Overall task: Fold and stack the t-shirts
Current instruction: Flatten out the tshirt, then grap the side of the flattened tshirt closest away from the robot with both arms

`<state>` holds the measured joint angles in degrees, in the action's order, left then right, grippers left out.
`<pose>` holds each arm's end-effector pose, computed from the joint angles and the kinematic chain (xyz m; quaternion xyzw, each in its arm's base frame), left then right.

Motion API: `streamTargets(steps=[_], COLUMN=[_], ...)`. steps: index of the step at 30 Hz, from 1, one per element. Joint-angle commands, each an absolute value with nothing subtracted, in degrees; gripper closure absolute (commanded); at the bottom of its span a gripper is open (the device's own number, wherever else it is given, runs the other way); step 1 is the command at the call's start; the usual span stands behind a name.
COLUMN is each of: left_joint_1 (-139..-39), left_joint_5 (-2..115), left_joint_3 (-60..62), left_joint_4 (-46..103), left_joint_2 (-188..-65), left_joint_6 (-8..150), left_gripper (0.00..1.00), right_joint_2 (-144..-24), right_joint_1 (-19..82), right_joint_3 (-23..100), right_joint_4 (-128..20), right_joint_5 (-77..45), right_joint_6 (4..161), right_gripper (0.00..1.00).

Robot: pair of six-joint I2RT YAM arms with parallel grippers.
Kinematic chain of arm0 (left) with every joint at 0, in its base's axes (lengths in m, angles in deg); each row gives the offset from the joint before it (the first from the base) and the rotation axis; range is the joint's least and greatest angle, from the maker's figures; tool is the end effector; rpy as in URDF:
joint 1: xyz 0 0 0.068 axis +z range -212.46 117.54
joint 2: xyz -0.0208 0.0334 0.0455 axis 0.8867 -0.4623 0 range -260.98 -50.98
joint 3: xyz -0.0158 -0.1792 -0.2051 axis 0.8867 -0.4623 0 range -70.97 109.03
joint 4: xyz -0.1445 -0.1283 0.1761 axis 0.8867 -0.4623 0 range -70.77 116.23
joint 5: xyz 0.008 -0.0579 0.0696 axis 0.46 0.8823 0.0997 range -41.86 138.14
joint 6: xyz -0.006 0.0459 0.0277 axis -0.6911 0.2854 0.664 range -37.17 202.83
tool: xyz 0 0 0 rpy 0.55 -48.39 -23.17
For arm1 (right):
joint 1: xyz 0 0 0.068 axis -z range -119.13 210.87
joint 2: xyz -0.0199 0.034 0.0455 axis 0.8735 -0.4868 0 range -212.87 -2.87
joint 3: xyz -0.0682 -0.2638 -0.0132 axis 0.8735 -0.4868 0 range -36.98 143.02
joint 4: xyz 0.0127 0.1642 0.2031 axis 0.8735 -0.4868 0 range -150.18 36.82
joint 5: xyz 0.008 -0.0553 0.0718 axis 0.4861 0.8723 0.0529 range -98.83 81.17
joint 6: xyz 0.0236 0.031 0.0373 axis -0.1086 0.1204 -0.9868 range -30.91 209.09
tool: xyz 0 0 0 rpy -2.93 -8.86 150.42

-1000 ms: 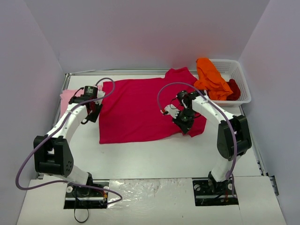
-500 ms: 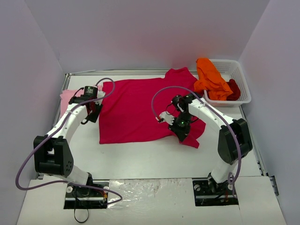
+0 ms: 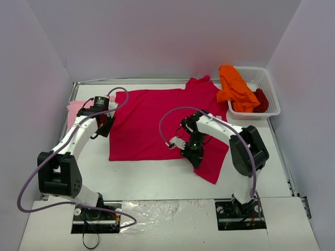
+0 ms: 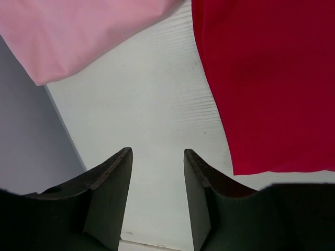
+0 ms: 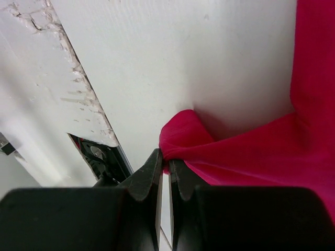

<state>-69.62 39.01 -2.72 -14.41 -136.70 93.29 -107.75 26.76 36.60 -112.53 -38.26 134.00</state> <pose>0.3079 -0.0330 0.2677 0.1252 0.9505 0.0844 0.2715 0.2611 0.1980 0.1875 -0.6142 0.7471 0.2534 0.0185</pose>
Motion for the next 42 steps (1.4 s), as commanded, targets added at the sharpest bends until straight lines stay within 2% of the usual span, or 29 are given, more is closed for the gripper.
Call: streamTargets(steps=[1,2,3,4,5,6,9,17,18,21,22,23,24,27,29,30,31,33,34,41,42], left_joint_1=[-69.9,-69.9,-69.9,-69.9,-69.9,-69.9,-70.0,-71.1,-71.2,-71.7,-72.0,-72.2,-72.5,-74.1,-76.1,-76.8,-77.6,-79.7,-80.1,-81.6,-82.1], left_joint_5=[39.3,39.3,39.4,39.4,39.4,39.3,39.1,40.0,40.8,42.4,43.3,43.7,44.2,46.8,47.0,46.9,46.6,45.4,43.9,43.4,43.3], left_joint_3=[-2.1,-2.1,-2.1,-2.1,-2.1,-2.1,-2.1,-0.5,-0.4,-0.7,-0.9,-1.1,-1.2,-2.4,-3.5,-4.8,-5.6,-8.5,-9.6,-16.4,-17.0], left_joint_4=[-15.5,-15.5,-15.4,-15.5,-15.5,-15.6,-15.6,-16.4,-16.4,-16.0,-16.0,-16.0,-16.0,-16.1,-16.5,-16.6,-16.7,-16.0,-15.0,-13.0,-13.0], left_joint_2=[-134.4,-134.4,-134.4,-134.4,-134.4,-134.4,-134.3,-132.3,-131.7,-128.6,-127.8,-126.4,-125.7,-122.9,-121.2,-120.9,-120.1,-119.4,-119.1,-117.9,-117.9], left_joint_6=[93.7,93.7,93.8,93.7,93.7,93.8,93.9,94.6,94.9,95.8,96.4,96.6,97.0,98.8,100.8,101.3,102.2,103.0,103.5,107.1,107.5], left_gripper=[0.57,0.57,0.57,0.57,0.57,0.57,0.57,0.57,0.57,0.56,0.56,0.56,0.56,0.56,0.55,0.55,0.54,0.53,0.53,0.52,0.51], right_joint_2=[-109.6,-110.5,-111.1,-111.6,-112.5,-112.9,-112.0,-103.4,-100.5,-93.4,-91.8,-90.2,-87.3,-83.6,-82.9,-82.8,-82.8,-82.9,-82.8,-81.5,-81.1], right_joint_1=[25.2,24.9,24.8,24.4,24.3,24.2,24.0,24.9,25.1,26.7,27.3,29.2,30.4,38.0,41.6,42.3,43.0,45.0,45.5,50.2,50.4], right_joint_3=[36.7,36.8,37.0,37.1,37.5,37.6,38.4,44.2,44.9,44.0,42.6,41.7,40.7,38.6,36.7,36.0,34.6,33.0,32.2,28.2,27.0], right_joint_4=[-115.3,-115.1,-114.6,-114.6,-114.6,-114.6,-114.7,-115.2,-113.7,-104.2,-99.1,-96.5,-90.8,-86.2,-85.7,-85.2,-84.9,-84.5,-84.3,-83.0,-82.4], right_joint_5=[-41.2,-41.3,-41.4,-41.9,-42.2,-42.7,-42.7,-39.7,-37.8,-25.6,-19.9,-16.9,-14.1,-15.2,-14.4,-13.2,-12.4,-11.2,-11.1,-9.8,-9.8], right_joint_6=[134.4,134.3,134.3,134.3,134.4,134.4,134.2,131.1,129.4,122.6,120.7,119.4,117.8,116.1,115.7,115.3,114.6,114.2,113.8,111.4,111.8], right_gripper=[1.00,1.00,0.90,0.87,0.65,0.53,0.46,0.44,0.43,0.33,0.26,0.25,0.25,0.55,0.61,0.78,0.81,0.96,1.00,1.00,0.75])
